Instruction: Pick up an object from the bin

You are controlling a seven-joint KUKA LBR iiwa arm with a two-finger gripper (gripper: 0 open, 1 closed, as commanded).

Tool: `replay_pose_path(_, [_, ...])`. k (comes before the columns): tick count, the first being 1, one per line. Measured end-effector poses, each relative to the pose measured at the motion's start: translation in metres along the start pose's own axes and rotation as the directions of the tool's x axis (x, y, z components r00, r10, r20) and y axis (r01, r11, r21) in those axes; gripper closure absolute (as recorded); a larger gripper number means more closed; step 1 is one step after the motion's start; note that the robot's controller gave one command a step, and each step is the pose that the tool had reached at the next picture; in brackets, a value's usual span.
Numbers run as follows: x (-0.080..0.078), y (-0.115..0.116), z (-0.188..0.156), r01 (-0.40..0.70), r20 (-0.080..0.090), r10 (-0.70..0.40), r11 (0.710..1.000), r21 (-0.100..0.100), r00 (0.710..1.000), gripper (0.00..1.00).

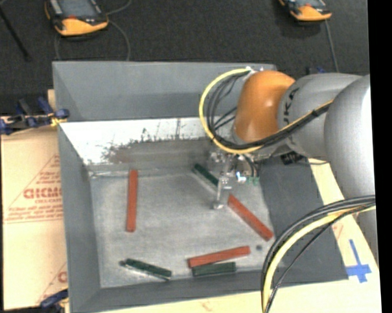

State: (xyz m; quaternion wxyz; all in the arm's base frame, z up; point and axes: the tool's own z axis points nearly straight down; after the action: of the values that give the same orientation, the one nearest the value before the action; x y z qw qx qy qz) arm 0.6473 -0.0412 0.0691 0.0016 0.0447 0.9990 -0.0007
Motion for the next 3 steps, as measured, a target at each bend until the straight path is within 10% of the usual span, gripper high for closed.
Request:
replay_pose_path(2, [-0.0010,-0.0014,-0.0005,0.001,0.001,-0.001,1.000,0.000,1.000,0.00])
replay_pose_path(3, [-0.0022,-0.0019,-0.0016,0.001,0.004,-0.002,1.000,0.001,1.000,1.00])
